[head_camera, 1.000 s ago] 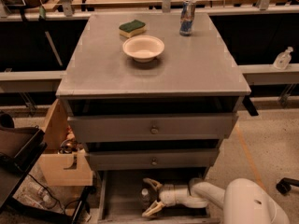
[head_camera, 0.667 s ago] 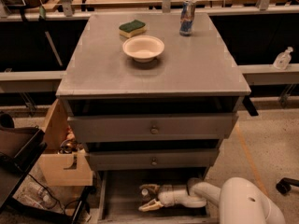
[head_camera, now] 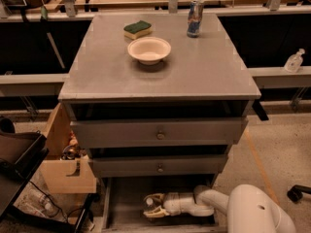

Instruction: Pick water bottle from bottom drawer and place on counter

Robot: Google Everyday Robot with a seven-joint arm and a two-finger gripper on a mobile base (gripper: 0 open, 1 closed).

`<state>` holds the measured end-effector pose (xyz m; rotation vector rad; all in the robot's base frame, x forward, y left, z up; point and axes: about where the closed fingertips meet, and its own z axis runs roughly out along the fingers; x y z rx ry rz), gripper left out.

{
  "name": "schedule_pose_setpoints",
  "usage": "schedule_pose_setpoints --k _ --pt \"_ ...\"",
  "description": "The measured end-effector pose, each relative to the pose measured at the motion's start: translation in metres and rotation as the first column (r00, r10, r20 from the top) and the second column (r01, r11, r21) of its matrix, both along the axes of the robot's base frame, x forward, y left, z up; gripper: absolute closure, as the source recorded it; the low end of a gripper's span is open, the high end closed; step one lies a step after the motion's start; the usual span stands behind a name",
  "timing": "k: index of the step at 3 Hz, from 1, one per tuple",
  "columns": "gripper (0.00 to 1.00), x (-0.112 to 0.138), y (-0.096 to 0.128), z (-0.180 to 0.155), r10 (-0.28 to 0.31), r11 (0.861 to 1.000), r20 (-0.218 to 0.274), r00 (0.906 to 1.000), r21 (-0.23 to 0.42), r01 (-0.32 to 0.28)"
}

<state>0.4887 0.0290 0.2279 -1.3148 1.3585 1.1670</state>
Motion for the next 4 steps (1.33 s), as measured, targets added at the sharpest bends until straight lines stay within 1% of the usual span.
schedule_pose_setpoints --k 1,2,3,4 --pt "1.0 -0.001 0.002 0.0 0.003 1.0 -0.002 1.0 0.002 -0.003" --pt "1.0 -0.001 0.002 0.0 0.003 1.0 -0.002 1.0 0.002 -0.003" --pt "1.0 -0.01 -0.001 0.01 0.011 1.0 0.01 0.9999 0.027 -0.011" --pt "1.0 -0.024 -0.016 0.033 -0.009 0.999 0.048 0.9988 0.053 0.007"
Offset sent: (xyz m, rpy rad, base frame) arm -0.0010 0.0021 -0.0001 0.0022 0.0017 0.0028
